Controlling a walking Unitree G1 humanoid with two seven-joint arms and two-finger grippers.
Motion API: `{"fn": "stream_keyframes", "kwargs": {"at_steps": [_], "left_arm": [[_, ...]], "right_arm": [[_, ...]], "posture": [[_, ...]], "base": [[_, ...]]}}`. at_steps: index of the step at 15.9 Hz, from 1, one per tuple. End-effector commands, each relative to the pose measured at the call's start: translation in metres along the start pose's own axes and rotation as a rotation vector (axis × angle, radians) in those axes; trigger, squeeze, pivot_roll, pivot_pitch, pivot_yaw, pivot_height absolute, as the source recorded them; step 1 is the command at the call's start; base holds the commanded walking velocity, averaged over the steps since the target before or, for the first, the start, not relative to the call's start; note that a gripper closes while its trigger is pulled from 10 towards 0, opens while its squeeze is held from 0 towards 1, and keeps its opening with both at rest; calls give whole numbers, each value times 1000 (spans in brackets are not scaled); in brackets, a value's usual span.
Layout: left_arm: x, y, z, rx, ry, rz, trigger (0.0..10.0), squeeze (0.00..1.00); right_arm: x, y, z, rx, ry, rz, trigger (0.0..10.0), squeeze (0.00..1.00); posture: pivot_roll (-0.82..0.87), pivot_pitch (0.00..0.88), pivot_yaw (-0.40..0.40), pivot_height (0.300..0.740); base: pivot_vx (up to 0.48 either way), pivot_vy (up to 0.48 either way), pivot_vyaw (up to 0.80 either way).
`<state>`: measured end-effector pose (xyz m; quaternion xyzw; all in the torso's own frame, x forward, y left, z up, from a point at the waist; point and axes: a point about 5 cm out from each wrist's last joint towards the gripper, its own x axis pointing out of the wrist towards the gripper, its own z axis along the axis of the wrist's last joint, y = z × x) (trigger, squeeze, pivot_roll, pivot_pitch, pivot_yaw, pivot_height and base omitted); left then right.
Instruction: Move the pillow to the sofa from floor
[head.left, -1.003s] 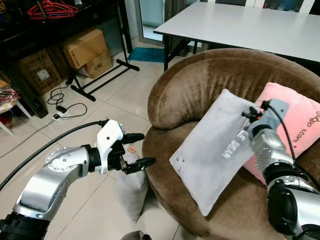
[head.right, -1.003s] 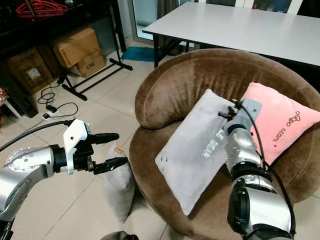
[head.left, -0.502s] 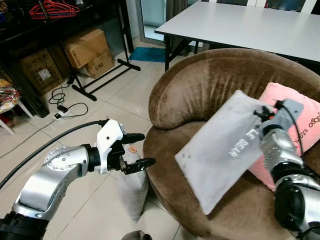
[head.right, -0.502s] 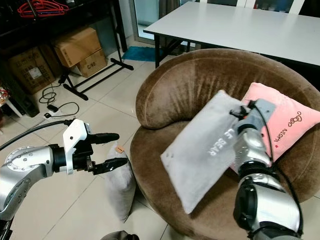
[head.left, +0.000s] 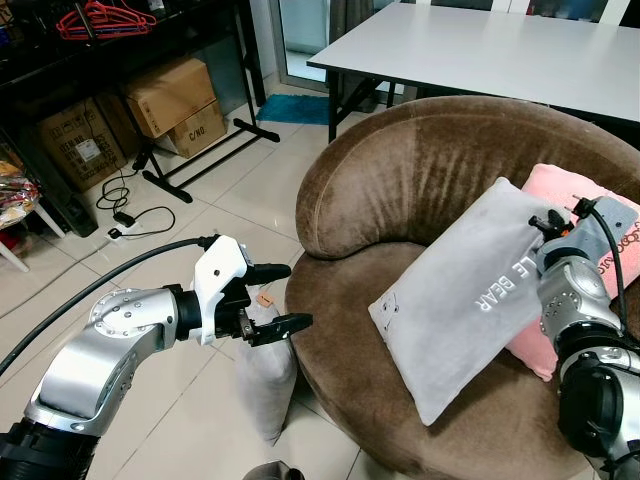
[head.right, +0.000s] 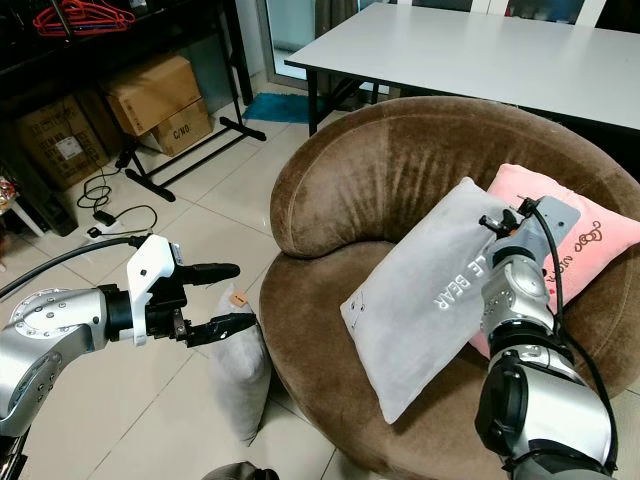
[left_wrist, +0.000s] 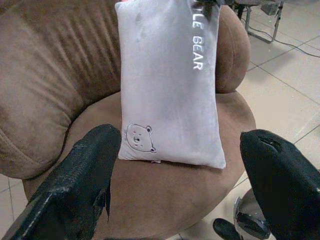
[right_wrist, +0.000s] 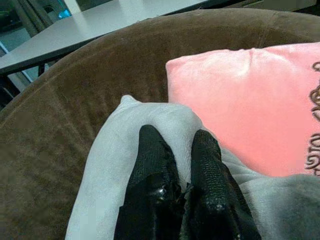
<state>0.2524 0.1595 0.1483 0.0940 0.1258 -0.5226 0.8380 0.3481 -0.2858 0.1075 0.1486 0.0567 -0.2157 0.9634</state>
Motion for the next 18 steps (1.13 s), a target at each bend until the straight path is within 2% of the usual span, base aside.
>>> {"fn": "stream_keyframes", "kwargs": {"at_steps": [1,4,6,7,9,10,11,12,13,14,15,16,17,18], "left_arm": [[-2,2,0,2,12,-5,10000,0],[-2,1,-1,-2,13,-8,10000,0],[-2,2,-2,-3,13,-5,10000,0],[0,3,-3,-4,11,-3,10000,0],[1,3,-3,-3,8,-2,10000,0],[4,5,-4,-1,7,-1,10000,0],[5,6,-4,4,9,4,10000,0],[5,6,-4,7,10,7,10000,0],[7,10,-3,22,-2,42,10000,0],[8,12,-3,24,-13,69,10000,0],[10,16,-2,21,-29,129,10000,0],[11,21,-1,20,-51,218,10000,0],[10,25,0,20,-74,280,10000,0],[8,29,1,7,-108,366,10000,0]], "right_arm": [[0,3,2,2,-22,7,10000,1000],[-1,-1,6,-164,-72,-28,10000,1000],[-1,-5,17,-194,-137,-35,10000,1000],[-2,-13,26,-202,-187,-84,10000,1000],[-1,-17,36,-172,-236,-98,10000,1000],[-1,-24,52,-91,-305,-145,10000,1000],[-2,-25,59,-127,-342,-171,10000,1000],[-1,-24,60,-146,-338,-170,10000,918],[0,-9,62,-161,-334,-31,10000,0],[-1,-1,61,-181,-339,23,10000,0],[-4,13,57,-181,-326,111,10000,0],[-12,31,50,-231,-309,215,10000,0],[-21,46,43,-275,-300,294,10000,0],[-38,69,31,-332,-274,411,10000,0]], "posture": [[-57,0,109,740],[-61,0,110,740],[-69,0,112,740],[-73,0,111,740],[-86,0,117,740],[-97,0,120,740],[-102,0,122,740],[-102,0,122,740],[-109,0,119,740],[-109,0,119,740],[-108,0,111,740],[-108,0,111,740],[-94,0,93,740],[-87,0,85,740]], "base": [[0,0,0],[0,0,0],[0,0,0],[0,0,0],[0,0,0],[0,0,0],[0,0,0],[0,0,0],[0,0,0],[0,0,0],[0,0,0],[0,0,0],[0,0,0],[0,0,0]]}}
